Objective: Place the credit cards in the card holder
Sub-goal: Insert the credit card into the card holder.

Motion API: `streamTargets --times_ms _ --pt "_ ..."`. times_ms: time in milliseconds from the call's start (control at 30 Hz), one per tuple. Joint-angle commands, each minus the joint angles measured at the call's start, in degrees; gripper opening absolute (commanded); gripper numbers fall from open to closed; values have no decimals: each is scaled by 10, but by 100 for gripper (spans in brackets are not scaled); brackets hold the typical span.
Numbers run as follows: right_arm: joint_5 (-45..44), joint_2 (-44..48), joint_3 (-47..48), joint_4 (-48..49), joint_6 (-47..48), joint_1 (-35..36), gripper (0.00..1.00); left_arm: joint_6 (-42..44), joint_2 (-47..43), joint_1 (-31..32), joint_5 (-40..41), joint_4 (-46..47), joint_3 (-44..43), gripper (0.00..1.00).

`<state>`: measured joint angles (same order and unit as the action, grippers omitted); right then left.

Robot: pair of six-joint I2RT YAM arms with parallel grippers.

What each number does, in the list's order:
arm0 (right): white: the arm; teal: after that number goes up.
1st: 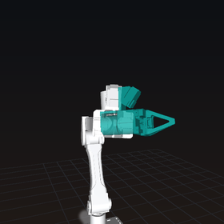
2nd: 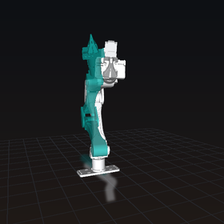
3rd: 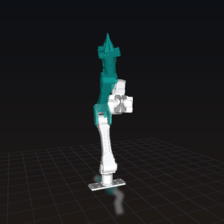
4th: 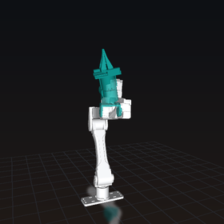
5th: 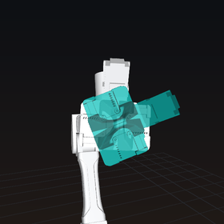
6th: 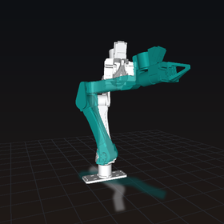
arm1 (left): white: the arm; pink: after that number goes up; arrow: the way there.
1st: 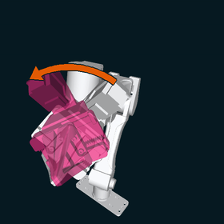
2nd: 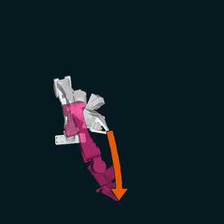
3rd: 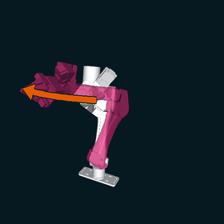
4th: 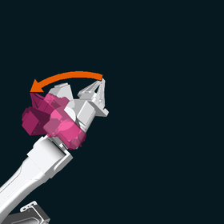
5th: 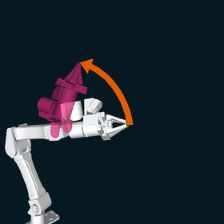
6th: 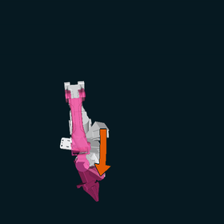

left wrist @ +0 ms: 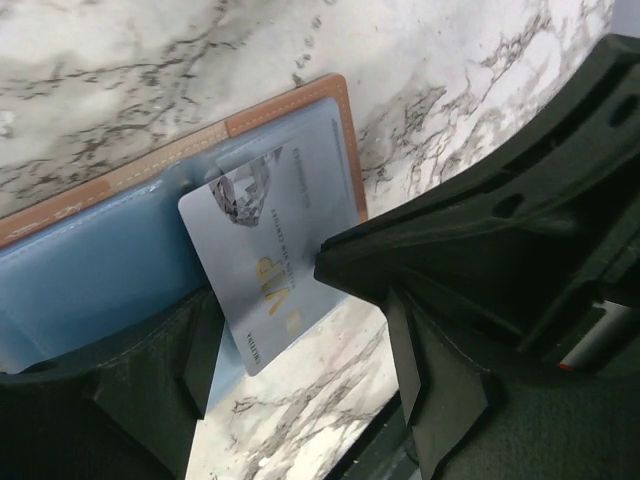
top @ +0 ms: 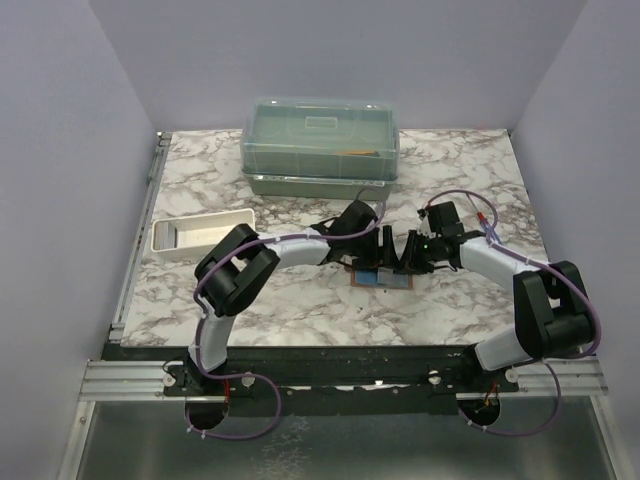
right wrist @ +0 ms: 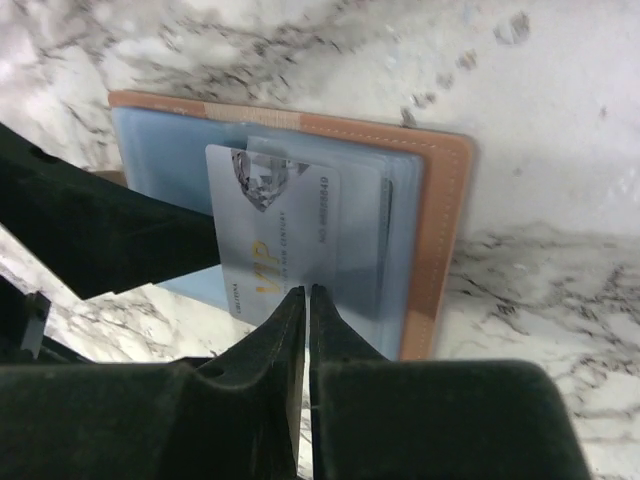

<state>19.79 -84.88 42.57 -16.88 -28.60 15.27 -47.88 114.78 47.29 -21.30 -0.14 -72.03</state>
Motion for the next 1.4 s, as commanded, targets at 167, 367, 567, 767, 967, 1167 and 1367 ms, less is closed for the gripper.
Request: streamTargets --times_ms 167,367,567,767,967,1167,1367 --pt "-24 13 -8 -12 -8 -13 9 31 -39 -21 10 -41 21 74" --pt "-48 29 -2 -41 -5 -37 20 34 -57 -26 1 -48 35 75" --pt "-26 31 -10 -39 1 -46 24 31 -43 -25 -15 -28 38 64" --pt "2 14 -23 -16 -2 -47 22 23 -19 -18 -33 -5 34 50" --pt "18 8 -26 -8 -4 -47 20 14 15 -4 -52 -1 9 54" --pt "68 12 -37 17 -20 -47 19 5 23 21 -68 34 -19 53" --pt "41 24 -30 -9 -25 -52 22 -9 20 25 -71 47 -18 62"
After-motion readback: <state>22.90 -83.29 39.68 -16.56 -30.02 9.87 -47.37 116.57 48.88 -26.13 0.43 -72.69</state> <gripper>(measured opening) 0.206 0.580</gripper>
